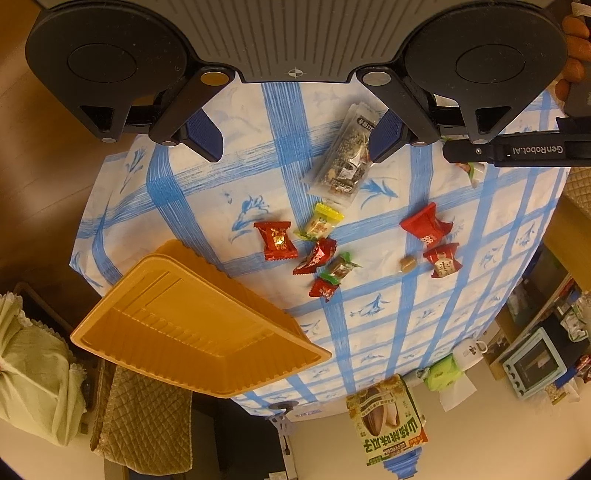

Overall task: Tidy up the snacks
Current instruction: 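Grasp the silver-green bag with the left tool while the right tool grasps the seed packet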

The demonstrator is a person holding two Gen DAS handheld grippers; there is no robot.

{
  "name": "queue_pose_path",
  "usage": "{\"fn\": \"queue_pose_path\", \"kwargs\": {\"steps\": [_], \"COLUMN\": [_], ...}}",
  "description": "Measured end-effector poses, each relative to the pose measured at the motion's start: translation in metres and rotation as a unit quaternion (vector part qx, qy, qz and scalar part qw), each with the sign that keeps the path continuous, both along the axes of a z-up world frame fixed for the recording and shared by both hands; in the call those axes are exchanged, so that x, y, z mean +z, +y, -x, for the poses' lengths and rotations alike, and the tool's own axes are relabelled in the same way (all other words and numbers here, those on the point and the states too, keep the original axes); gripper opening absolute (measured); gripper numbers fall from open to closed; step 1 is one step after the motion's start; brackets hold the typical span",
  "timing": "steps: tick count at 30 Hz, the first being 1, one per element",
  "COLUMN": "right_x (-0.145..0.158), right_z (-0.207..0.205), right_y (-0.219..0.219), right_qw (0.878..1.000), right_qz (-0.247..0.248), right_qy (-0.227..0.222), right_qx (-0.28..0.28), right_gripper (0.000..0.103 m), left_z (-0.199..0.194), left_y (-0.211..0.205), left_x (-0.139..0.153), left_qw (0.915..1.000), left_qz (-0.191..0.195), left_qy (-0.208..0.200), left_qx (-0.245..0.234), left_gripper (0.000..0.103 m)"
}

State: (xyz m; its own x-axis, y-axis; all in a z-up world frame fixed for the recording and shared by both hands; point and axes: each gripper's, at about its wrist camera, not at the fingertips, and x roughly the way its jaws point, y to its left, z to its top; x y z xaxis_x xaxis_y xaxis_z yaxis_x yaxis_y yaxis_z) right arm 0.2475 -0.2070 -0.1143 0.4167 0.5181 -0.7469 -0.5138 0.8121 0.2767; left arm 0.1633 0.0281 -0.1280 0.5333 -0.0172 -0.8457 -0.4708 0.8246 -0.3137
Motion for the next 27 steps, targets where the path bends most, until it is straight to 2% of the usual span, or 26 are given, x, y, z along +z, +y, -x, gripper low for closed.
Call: {"fn": "queue_pose_path", "kwargs": {"steps": [5,9,11,27], "right_x": [-0.004,-0.007,-0.007,-0.005], "right_z": [-0.007,-0.011,-0.013,-0.014], "right_y": [0.0,-0.001,-0.001,-0.004], "right_qw": [1.0,1.0,1.0,0.999], "right_qz": [0.0,-0.001,-0.003,-0.023], "right_qy": [0.004,0.008,0.008,0.008], "right_qx": [0.005,0.009,0.012,0.028], "right_gripper": [0.086,0.086,0.086,0.086], "left_z": [-0.006,-0.017,-0.021,-0.015], "left_y": [-0.002,-0.008,-0.009,-0.016], "left_x": [-0.003,-0.005,-0.007,-0.004], "left_qw": [0.9998,0.9964,0.9949,0.997], "left_qz": [-0.021,-0.077,-0.089,-0.055], "left_qy": [0.008,0.01,0.013,0.041], "left_qx": [-0.001,-0.034,-0.046,-0.035], "left_gripper": [0.041,0.028,0.028,0.033]}}
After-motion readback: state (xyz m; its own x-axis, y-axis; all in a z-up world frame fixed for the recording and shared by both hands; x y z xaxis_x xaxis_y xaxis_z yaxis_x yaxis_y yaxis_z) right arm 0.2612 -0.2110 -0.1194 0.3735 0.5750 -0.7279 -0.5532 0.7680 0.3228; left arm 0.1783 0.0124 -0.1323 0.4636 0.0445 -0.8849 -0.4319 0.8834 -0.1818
